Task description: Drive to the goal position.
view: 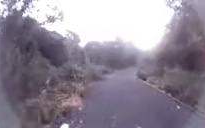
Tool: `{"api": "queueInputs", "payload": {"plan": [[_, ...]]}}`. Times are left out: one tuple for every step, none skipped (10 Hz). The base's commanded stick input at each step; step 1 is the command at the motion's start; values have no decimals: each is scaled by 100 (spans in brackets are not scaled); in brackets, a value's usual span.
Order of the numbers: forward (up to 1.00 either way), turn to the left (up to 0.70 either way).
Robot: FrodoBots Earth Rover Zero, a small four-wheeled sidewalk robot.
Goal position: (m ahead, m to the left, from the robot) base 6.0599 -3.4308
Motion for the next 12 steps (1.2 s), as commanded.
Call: {"api": "queueInputs", "payload": {"plan": [[85, 0], [85, -1], [85, -17], [85, -34], [85, -34], [85, -34], [85, -26], [85, -9], [85, -3], [85, 0], [85, 0], [85, -5]]}}
